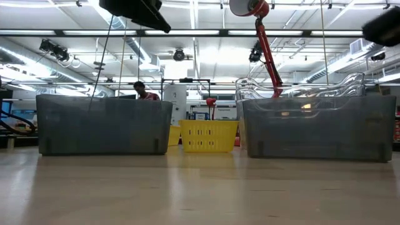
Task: Stack baskets by color
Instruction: Stack the bottom yellow bin on top of the middle yellow bin
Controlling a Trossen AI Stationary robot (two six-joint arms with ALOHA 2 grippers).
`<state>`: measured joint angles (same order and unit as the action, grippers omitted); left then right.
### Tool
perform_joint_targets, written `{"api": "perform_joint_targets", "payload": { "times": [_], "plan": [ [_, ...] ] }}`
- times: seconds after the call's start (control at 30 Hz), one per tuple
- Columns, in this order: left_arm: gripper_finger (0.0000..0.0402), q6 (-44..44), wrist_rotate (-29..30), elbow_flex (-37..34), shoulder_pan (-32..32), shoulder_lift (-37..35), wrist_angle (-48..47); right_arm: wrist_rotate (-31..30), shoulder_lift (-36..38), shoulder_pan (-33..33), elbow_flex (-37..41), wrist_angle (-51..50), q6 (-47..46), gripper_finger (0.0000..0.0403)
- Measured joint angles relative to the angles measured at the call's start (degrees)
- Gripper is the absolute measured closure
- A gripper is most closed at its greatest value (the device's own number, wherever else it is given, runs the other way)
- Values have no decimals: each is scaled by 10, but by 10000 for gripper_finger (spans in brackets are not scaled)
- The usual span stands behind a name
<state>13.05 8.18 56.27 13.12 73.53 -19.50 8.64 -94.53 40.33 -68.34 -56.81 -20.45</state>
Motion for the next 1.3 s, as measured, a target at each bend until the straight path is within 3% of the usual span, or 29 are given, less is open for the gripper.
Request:
{"api": "perform_joint_targets", "payload": {
  "times": [0.23,0.63,0.9,1.3],
  "plan": [
    [230,-30,-17,-43,3,-32,50,-48,42,-40,0,14,-54,399],
    [230,-50,-16,-44,8,-47,44,-57,42,-100,0,86,-94,402],
    [230,-64,-16,-44,8,-47,37,-32,-14,-115,0,146,-91,402],
    [230,-65,-16,-44,7,-47,37,-30,-53,-150,-1,160,-124,402]
  ]
}}
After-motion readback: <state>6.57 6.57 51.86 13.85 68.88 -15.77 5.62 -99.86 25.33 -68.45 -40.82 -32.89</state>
